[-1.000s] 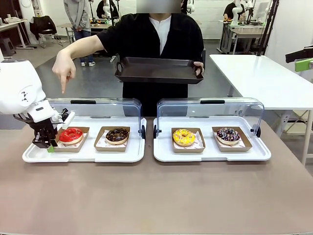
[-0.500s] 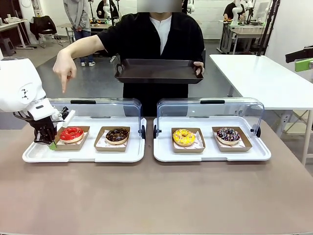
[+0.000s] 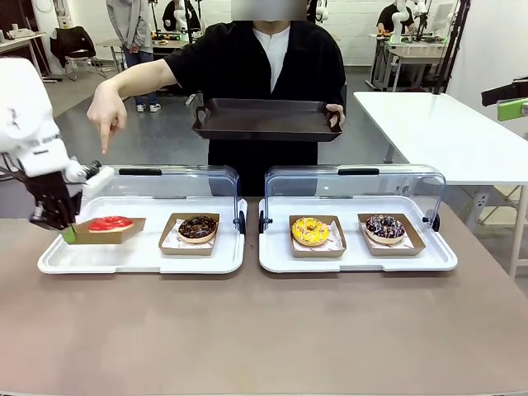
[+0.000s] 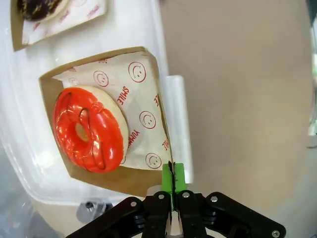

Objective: Provide the desired donut to the person.
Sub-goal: Pick up and lift the Paper togo box containing the Donut pointed at by the person, then place the picked Paper togo box onto the Handle tray extended by the person.

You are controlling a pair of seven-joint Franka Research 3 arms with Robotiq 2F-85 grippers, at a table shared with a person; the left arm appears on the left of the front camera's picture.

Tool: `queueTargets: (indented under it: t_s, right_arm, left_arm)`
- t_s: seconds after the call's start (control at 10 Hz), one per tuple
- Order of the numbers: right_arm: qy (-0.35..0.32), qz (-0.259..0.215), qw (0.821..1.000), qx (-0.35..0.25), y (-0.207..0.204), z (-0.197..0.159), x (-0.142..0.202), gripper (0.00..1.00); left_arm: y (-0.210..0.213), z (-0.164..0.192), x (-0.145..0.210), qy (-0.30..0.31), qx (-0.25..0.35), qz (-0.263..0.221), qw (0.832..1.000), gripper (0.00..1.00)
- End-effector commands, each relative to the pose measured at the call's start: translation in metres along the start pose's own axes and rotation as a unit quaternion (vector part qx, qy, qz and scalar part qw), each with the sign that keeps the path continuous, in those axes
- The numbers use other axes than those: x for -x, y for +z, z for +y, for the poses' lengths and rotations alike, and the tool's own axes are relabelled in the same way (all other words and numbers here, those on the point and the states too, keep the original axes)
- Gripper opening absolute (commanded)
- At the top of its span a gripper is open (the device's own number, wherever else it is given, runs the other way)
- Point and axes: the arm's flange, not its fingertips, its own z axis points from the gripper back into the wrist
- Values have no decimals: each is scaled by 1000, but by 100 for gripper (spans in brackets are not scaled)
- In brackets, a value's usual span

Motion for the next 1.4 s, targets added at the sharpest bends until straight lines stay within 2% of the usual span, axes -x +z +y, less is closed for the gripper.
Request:
queueTargets:
  t_s: [0.0,0.3,0.5,0.7,0.8,1.1,1.2,1.3]
  right_arm:
    - [3,-11,1000,-3,-1,-2,-2,100]
    - [3,-11,1000,-3,-1,-2,-2,100]
    - [3,-11,1000,-3,-1,-2,-2,100]
    - [3,-11,1000,-3,-1,-2,-2,100]
    - [3,-11,1000,-3,-1,-2,-2,100]
    - [3,-11,1000,-3,-1,-2,-2,100]
    - [3,-11,1000,-3,-1,-2,-2,100]
    - [3,-11,1000,-3,-1,-2,-2,100]
  left_arm:
    - [45,-40,-4,-27,7,2,1000,0]
    - [105,-74,-17,-12,-3,3,1000,0]
    - [152,-71,-23,5,-41,-21,999,0]
    - [190,-63,-34,22,-82,-16,996,0]
    - [199,-50,-40,37,-102,-11,994,0]
    - [197,-21,-36,38,-87,-41,995,0]
    - [204,-42,-38,36,-97,-15,995,0]
    - [204,-42,-38,36,-97,-15,995,0]
